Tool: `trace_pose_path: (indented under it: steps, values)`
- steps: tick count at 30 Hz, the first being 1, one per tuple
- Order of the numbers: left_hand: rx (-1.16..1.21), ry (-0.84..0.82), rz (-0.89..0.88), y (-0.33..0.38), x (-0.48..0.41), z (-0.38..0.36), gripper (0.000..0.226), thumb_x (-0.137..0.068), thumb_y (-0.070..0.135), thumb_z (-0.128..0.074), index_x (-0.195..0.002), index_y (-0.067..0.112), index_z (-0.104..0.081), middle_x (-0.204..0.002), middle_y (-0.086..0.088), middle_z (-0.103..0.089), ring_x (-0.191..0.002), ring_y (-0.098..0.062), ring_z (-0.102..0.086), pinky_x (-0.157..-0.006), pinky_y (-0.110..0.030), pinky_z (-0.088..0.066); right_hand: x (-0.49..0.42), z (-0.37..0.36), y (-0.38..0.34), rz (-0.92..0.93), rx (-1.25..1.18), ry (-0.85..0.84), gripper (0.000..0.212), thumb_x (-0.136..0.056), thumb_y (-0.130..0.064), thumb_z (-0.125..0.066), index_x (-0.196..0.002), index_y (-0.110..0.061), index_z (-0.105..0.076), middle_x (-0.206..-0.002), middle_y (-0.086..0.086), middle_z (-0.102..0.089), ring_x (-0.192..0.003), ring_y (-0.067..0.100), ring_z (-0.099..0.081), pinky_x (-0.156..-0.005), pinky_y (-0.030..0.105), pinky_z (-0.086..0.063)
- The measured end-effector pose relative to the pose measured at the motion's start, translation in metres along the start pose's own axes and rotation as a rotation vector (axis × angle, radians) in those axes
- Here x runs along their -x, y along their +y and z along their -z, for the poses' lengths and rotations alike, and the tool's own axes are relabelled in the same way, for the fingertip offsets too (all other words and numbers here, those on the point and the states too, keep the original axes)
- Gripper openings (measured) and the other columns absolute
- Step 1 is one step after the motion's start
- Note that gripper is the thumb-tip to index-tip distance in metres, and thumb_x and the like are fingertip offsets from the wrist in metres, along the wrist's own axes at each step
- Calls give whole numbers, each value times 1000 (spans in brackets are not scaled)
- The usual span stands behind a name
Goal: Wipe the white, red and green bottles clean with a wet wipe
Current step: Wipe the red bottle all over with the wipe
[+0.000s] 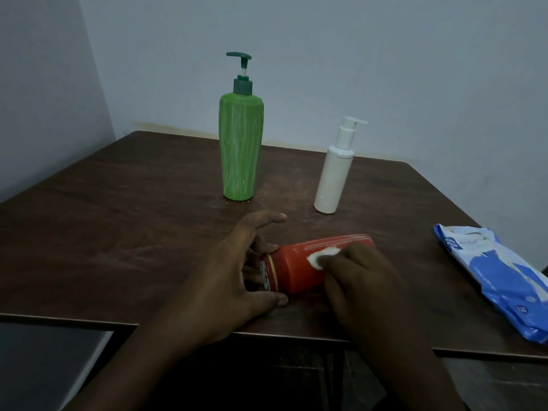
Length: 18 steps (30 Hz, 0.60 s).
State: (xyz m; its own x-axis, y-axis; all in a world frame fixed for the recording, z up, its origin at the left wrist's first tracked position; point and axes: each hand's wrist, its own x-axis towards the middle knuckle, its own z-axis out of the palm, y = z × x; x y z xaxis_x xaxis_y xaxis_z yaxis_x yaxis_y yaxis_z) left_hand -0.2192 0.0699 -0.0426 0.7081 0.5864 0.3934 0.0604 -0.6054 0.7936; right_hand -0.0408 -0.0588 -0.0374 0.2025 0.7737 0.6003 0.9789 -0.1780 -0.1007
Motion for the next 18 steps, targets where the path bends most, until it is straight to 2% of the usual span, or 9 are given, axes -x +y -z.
trace_pose_path:
  steps: [4, 7, 11, 15, 18]
  values:
    - [22, -6, 3, -1, -1, -1, 108, -60, 9, -99, -129, 68, -42, -115, 6, -64, -106, -11, -72, -82, -31, -64, -3, 1, 14, -183, 13, 2, 18, -75, -10, -72, -92, -15, -72, -88, 4, -66, -81, 22, -59, -70, 32, -48]
    - [25, 5, 0, 2, 0, 0, 106, -60, 9, -99, -127, 68, -43, -116, 6, -64, -105, -10, -72, -82, -31, -64, -6, 4, 20, -116, 36, -43, 22, -76, -10, -72, -97, -17, -72, -91, 3, -67, -84, 21, -60, -74, 32, -48]
    - [21, 12, -2, 0, 1, -2, 106, -59, 8, -99, -127, 67, -43, -115, 5, -64, -103, -10, -73, -80, -29, -64, -9, 12, 38, -306, 77, -66, 21, -86, -20, -61, -105, -20, -70, -101, 2, -66, -95, 19, -57, -83, 33, -46]
    - [39, 14, 3, 2, -1, 0, 107, -59, 6, -99, -126, 67, -44, -116, 3, -65, -105, -10, -72, -79, -28, -64, -13, 13, 30, -205, 21, -61, 24, -84, -17, -66, -108, -22, -70, -104, 2, -68, -97, 19, -60, -84, 26, -42]
    - [54, 9, 14, 1, -1, -4, 106, -59, 6, -99, -127, 66, -44, -118, 3, -65, -105, -12, -73, -80, -30, -64, -20, 17, 40, -364, 27, -62, 24, -91, -22, -54, -112, -21, -66, -107, 0, -62, -99, 15, -55, -85, 28, -41]
